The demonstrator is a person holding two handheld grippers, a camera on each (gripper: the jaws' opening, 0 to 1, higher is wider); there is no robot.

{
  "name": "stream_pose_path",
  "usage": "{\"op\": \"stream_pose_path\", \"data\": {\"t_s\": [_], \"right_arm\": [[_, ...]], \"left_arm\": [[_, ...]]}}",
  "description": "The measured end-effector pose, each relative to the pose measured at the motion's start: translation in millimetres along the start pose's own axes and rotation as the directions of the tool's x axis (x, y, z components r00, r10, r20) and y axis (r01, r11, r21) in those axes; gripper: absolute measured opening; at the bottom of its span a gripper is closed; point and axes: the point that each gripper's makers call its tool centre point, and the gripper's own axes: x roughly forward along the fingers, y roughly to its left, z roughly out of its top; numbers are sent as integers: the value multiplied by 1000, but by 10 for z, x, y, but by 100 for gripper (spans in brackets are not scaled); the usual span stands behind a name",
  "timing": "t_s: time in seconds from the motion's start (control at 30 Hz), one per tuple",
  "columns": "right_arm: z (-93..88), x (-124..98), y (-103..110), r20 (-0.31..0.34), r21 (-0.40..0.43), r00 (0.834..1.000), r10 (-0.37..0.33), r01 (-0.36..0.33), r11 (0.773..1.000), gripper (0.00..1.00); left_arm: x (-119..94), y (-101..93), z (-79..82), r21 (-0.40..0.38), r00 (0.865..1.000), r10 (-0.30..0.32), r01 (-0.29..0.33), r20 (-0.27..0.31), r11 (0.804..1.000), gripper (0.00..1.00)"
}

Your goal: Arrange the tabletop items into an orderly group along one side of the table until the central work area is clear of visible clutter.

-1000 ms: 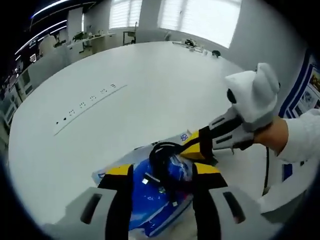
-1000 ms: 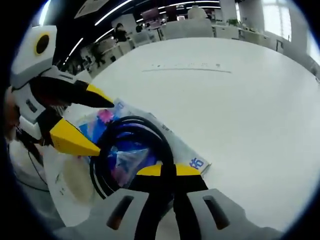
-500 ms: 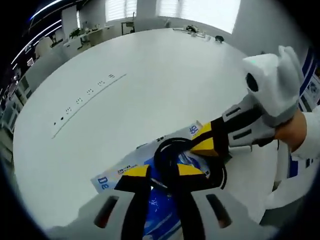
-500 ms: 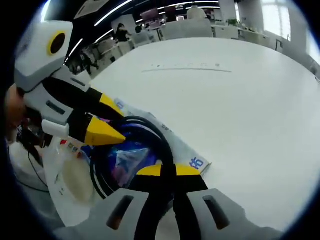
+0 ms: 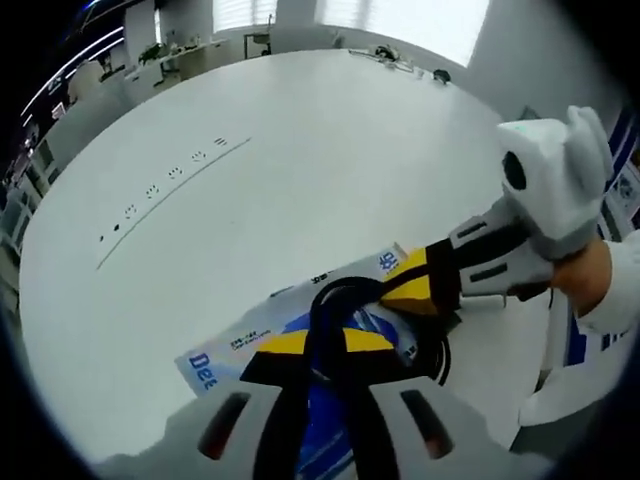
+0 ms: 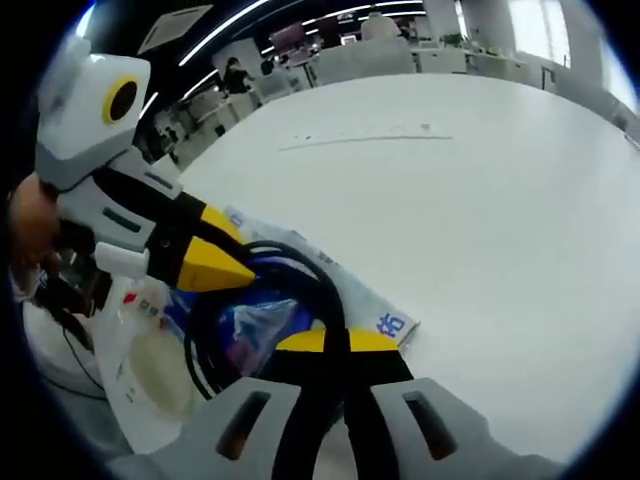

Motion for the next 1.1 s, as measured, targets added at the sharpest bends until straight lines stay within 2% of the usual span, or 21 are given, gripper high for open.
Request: {"op": "stream_pose_path", "data": {"t_s": [0.1,0.37,0.77,1.1], "right_arm": [[9,-10,5,5,8,1000,-2,2,1000,0],[58,-81,19,17,27,1000,5,-5,1000,0],[152,-238,70,44,23,999,14,-15,1000,0],[233,-381,113,67,9,997,27,-27,1000,0]], "left_arm": [[-5,-5,11,10,1000,1,-1,10,1000,5],[-61,-22,37,-47,999,-11,13,36,999,3],[-193,-92,98,-83,996,-29,35,80,996,1],[-316,-159,151,-85,993,-25,36,118,996,1]]}}
